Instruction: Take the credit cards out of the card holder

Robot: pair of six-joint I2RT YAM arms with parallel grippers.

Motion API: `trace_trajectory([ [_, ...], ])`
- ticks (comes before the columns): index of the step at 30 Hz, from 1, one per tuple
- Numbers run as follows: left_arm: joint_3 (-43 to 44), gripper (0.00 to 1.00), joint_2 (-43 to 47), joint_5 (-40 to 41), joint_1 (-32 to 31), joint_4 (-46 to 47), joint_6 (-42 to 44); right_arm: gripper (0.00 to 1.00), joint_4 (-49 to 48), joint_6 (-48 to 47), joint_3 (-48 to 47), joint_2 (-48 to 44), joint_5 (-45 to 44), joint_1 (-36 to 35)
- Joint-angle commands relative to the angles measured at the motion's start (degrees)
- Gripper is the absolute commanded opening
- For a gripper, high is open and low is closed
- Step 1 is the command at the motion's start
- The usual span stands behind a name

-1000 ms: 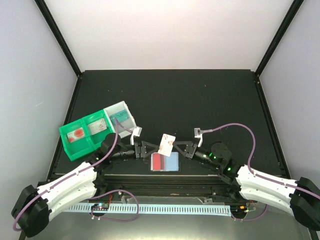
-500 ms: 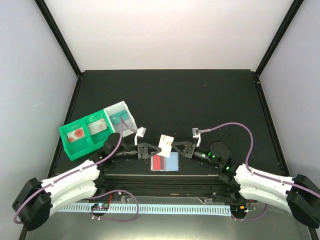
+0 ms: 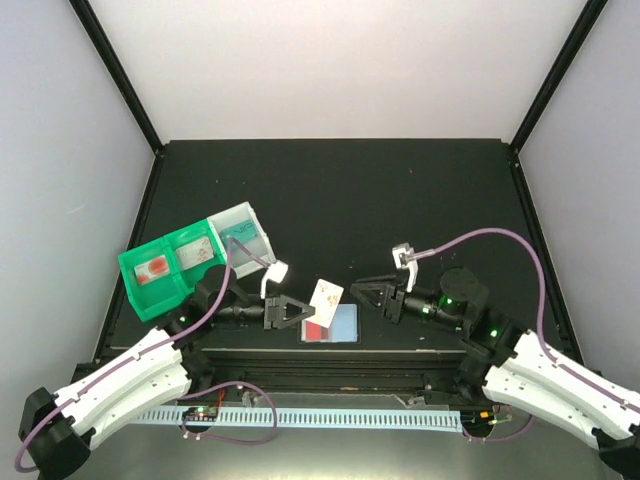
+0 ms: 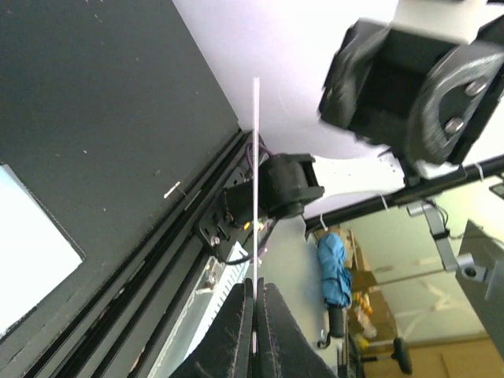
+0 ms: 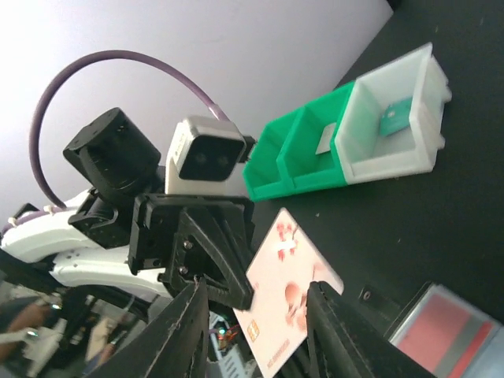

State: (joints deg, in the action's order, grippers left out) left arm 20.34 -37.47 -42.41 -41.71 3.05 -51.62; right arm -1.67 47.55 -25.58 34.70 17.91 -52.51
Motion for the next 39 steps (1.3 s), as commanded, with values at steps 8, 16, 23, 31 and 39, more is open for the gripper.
trace_trajectory([
  [8,6.2,0.02,0.58,-10.7,-0.03,-10.96,11.06,0.41,26.89,-21.11,-20.3,8.18,1.79,0.15],
  [16,6.29,0.02,0.64,-13.12,-0.05,-10.34,11.47,0.48,23.87,-24.61,-24.15,17.89,15.1,0.13],
  [23,6.39,0.02,-0.55,-13.3,-0.04,-11.4,13.52,0.49,24.78,-26.68,-25.01,24.05,22.33,0.13],
  [31,6.55,0.02,-1.54,-13.45,-0.04,-10.64,14.12,0.19,22.17,-26.7,-22.47,24.02,25.47,0.22],
  [39,8.3,0.21,-0.7,-5.74,-0.03,-14.51,14.35,0.01,15.52,-22.47,-18.25,20.89,24.17,0.6],
])
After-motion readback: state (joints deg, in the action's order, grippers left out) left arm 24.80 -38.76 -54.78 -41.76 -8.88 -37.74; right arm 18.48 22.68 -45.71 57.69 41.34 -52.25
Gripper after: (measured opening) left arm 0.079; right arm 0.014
